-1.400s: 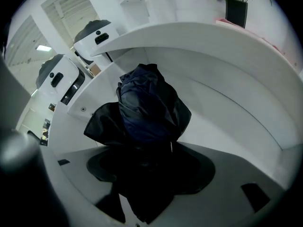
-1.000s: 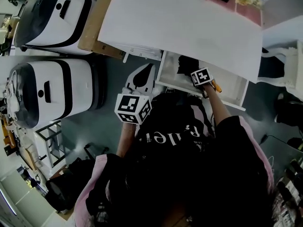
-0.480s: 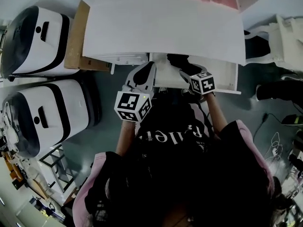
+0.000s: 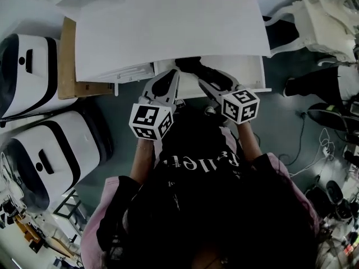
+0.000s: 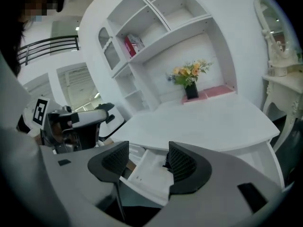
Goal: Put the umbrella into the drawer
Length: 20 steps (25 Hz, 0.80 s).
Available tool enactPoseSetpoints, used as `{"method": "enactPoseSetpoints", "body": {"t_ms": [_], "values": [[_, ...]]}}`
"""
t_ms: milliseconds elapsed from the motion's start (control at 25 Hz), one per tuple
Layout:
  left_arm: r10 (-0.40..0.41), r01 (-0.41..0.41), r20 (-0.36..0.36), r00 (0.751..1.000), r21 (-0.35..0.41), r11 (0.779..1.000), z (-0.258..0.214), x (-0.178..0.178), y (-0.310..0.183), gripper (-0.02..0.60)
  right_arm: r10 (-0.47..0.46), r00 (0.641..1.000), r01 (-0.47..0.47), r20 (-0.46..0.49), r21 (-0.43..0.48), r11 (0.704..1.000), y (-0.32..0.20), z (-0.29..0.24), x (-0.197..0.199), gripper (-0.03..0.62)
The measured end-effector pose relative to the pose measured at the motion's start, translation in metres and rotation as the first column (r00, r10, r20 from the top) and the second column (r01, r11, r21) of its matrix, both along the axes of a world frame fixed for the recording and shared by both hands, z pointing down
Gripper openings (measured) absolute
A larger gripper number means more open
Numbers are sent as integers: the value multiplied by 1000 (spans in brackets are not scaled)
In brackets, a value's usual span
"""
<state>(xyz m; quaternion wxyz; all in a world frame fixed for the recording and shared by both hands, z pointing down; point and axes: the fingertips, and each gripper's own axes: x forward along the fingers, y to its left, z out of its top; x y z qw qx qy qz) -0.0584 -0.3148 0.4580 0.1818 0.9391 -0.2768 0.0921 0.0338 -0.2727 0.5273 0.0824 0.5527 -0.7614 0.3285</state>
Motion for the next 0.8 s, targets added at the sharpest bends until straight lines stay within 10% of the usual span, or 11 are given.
{"method": "enactPoseSetpoints", "body": {"t_ms": [440, 600, 800], "values": [[12, -9, -52, 999, 48, 999, -30, 48, 81, 17, 15, 1000, -16, 9, 108, 994, 87, -45, 27, 281], [-34, 36, -75, 997, 27, 999, -36, 56, 131, 17, 52, 998, -55, 24, 151, 987, 140, -65, 39, 132], [-36, 40, -80, 996, 42, 998, -46, 77, 205, 17, 35, 999, -39, 29, 160, 986, 213, -74, 55, 121]]}}
